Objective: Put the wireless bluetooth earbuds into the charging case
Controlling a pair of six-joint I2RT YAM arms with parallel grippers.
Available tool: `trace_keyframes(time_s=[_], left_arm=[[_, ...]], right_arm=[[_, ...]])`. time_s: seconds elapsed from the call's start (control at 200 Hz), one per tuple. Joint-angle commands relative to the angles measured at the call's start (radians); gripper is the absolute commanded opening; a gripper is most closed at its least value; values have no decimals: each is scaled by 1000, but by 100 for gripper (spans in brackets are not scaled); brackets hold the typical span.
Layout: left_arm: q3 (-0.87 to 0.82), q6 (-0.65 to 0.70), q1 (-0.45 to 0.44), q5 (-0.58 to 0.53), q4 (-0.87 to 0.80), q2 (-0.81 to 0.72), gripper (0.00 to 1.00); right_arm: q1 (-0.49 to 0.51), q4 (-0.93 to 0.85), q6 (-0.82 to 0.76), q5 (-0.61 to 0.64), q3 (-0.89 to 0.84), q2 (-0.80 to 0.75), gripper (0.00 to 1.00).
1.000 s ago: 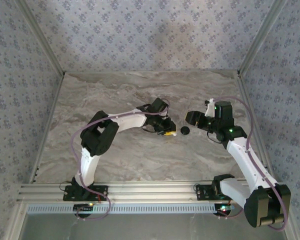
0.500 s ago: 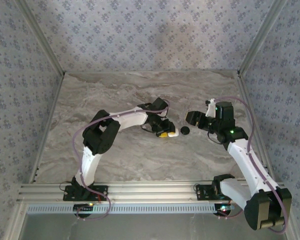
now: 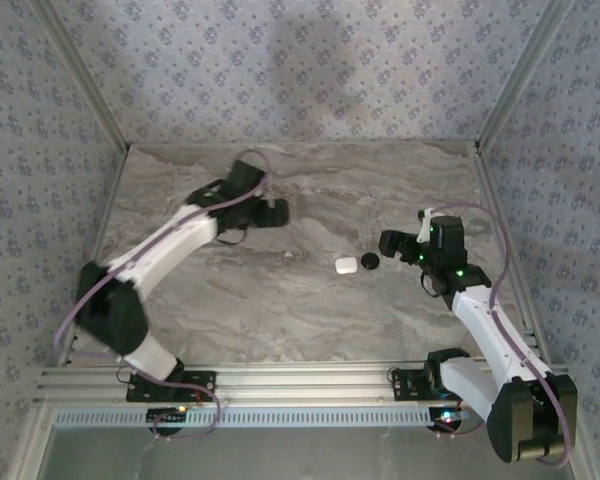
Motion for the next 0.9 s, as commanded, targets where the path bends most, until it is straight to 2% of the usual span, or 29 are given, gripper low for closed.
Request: trace_keyframes(time_s=[0.0, 0.06, 0.14, 0.305, 0.4, 0.47, 0.525, 0.6, 0.62, 0.66, 0.7, 0.735, 0.78, 0.83, 0.864, 0.884, 0.899], left_arm=[[-179, 172, 56, -346, 165, -149, 100], [-304, 230, 94, -441, 311, -243, 100], [-469, 322, 161, -480, 505, -346, 100], [-719, 403, 319, -459, 764, -413, 100], [-829, 441, 392, -371, 971, -355, 100], [-874, 438, 451, -262, 1134, -259, 100], [-884, 472, 462, -241, 1249, -159, 99], [-889, 510, 470, -199, 1418, -11, 100], [-876, 508, 480, -183, 1405, 7, 100], [-834, 471, 512, -124, 1261, -22, 100], [-858, 454, 537, -102, 1354, -1, 100], [-885, 440, 553, -70, 1366, -3, 100], [-932, 444, 555, -81, 1532, 43, 100], [-902, 430, 556, -84, 1393, 9, 100], [-915, 436, 555, -87, 1465, 21, 100], [-924, 438, 555, -86, 1495, 33, 100], [-921, 439, 555, -86, 1481, 33, 100]], right_arm=[[-19, 219, -156, 150, -66, 22, 100], [-28, 290, -202, 182, -89, 49, 100], [-40, 362, -249, 220, -109, 93, 100], [-69, 544, -299, 194, -170, 194, 100], [-74, 675, -326, 162, -217, 243, 100], [-77, 776, -334, 144, -252, 282, 100], [-79, 778, -352, 127, -244, 292, 100], [-83, 877, -378, 113, -260, 329, 100], [-83, 888, -391, 105, -257, 340, 100], [-86, 908, -415, 98, -248, 364, 100], [-93, 965, -429, 83, -254, 405, 100], [-105, 990, -417, 76, -250, 447, 100], [-133, 994, -384, 59, -247, 465, 100], [-170, 1092, -370, -14, -268, 523, 100], [-170, 1168, -359, -17, -265, 582, 100], [-174, 1139, -351, -26, -246, 584, 100], [-183, 1052, -350, -25, -223, 567, 100]])
